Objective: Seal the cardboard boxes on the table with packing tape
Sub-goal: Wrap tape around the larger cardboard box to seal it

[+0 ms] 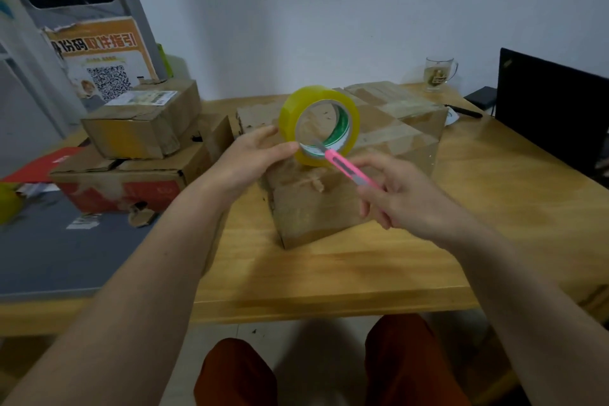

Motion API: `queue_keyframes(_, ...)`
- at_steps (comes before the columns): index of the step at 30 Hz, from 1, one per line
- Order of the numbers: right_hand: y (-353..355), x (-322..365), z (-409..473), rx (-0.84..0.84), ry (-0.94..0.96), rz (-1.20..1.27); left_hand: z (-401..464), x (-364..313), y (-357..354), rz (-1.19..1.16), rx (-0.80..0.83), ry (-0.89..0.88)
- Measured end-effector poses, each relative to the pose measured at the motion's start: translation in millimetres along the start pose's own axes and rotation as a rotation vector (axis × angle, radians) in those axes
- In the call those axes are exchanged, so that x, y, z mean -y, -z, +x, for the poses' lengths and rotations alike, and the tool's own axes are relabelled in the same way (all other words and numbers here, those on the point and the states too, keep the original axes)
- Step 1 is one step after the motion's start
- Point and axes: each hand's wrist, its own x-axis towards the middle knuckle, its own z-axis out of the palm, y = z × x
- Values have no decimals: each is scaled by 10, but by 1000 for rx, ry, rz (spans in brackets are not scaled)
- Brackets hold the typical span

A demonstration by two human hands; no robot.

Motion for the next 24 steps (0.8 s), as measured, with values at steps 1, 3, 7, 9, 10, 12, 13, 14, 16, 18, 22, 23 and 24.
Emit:
queue_keyframes(1,-49,7,-4,3,41,-90,33,-19,9,-8,5,-20)
queue_keyframes(3,-129,33,-11,-10,98,-272,96,-63,17,-15,26,-44)
queue_keyframes(7,-288,100,-40,-63,121,-655,225,-115,9,81,49,-86)
queue_keyframes(9,-363,137,-46,-113,147,-698,303,-116,3,144,65,-74)
queue_keyframes(10,-392,154,-40,-120,151,-680,337,-109,-8,174,65,-67)
queue_keyframes(12,-445,156,-6,-130,155,-639,383,-77,-43,185,39,-63)
queue_keyframes(13,-471,150,16,-144,160,-630,402,-57,-70,167,19,-68)
queue_keyframes(14,-498,144,35,-164,164,-630,414,-38,-98,151,-4,-72)
queue_keyframes(16,-544,139,49,-193,164,-647,423,-24,-137,171,-32,-76)
queue_keyframes(18,-565,128,49,-195,154,-666,438,-57,-141,211,-8,-89)
queue_keyframes(22,-555,131,67,-177,151,-651,485,-242,-114,259,-53,-154)
queue_keyframes(23,-558,143,82,-177,163,-653,521,-296,-116,283,-54,-152)
queue_keyframes(24,-566,154,103,-178,179,-656,563,-340,-123,303,-37,-129)
